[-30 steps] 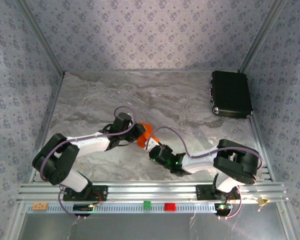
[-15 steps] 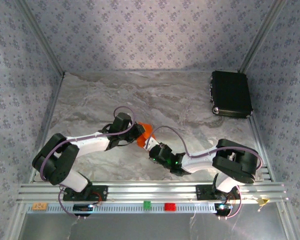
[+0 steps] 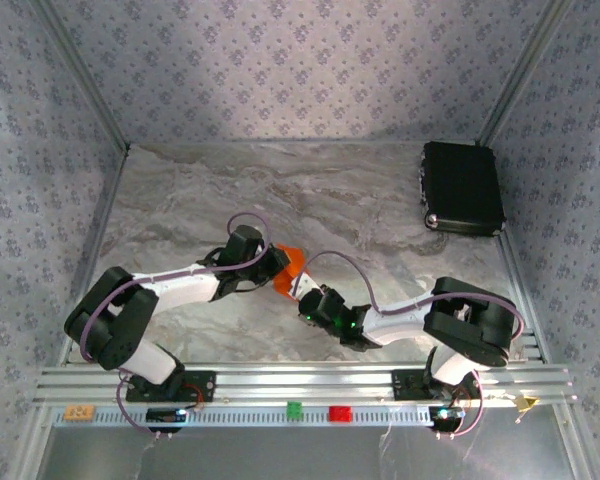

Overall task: Fold a paper plane with a square sheet of paper (pick it up from the middle)
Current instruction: Fourth fold the wing at the center of the table.

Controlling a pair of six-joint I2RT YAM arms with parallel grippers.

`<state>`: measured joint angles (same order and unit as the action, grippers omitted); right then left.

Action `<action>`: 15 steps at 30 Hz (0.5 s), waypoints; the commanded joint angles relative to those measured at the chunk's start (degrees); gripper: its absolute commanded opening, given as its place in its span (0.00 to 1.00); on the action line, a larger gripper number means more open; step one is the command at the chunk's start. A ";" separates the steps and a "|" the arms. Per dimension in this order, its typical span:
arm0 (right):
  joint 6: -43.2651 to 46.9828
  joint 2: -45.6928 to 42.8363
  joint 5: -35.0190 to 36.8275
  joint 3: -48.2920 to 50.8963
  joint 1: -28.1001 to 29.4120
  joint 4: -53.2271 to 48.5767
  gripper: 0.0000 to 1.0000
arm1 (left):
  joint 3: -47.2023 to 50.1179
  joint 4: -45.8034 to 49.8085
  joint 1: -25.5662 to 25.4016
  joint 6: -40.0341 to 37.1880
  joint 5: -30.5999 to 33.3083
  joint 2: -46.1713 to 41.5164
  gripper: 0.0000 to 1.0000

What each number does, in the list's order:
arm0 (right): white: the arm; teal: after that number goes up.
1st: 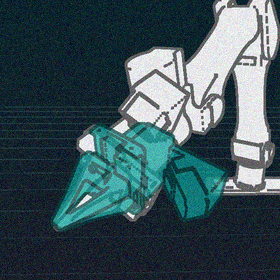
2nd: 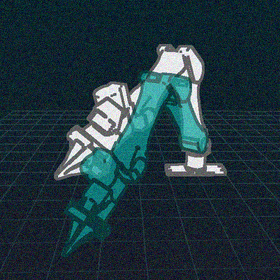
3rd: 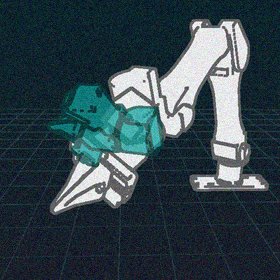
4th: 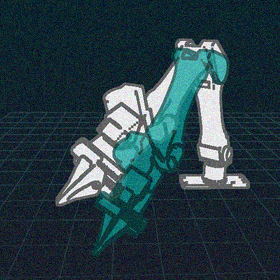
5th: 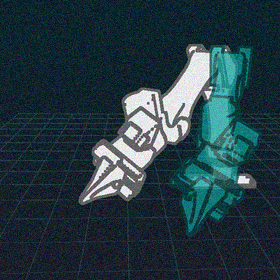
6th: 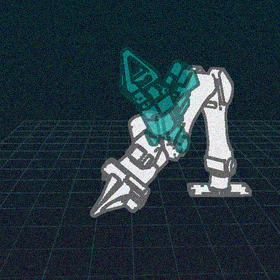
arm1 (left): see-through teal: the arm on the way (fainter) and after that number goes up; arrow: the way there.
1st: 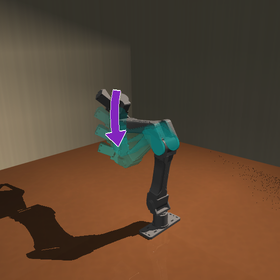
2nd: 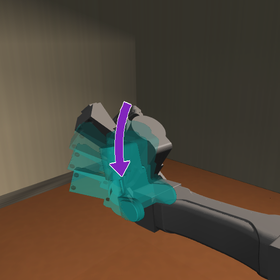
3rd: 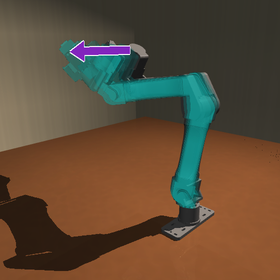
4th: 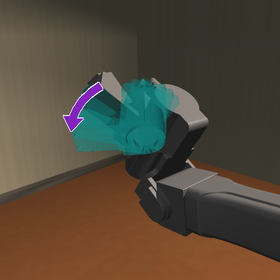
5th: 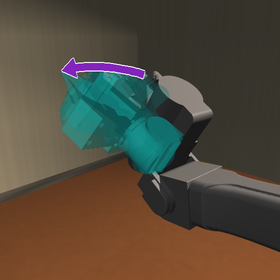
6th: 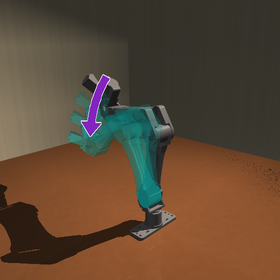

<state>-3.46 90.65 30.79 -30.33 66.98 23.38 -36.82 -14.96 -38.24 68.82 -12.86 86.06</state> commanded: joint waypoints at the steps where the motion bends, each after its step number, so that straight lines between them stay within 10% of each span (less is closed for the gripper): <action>1: -1.22 0.41 -0.15 -0.51 -0.43 -0.35 0.13 | -1.53 0.56 0.38 -0.74 -1.02 0.85 0.14; 15: -1.72 0.84 -0.13 -0.79 -0.62 -0.87 0.17 | -1.46 0.63 0.44 -0.84 -1.06 0.68 0.13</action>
<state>-4.08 90.65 30.63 -30.33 66.72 23.33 -36.82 -14.94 -38.24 68.82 -12.86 86.06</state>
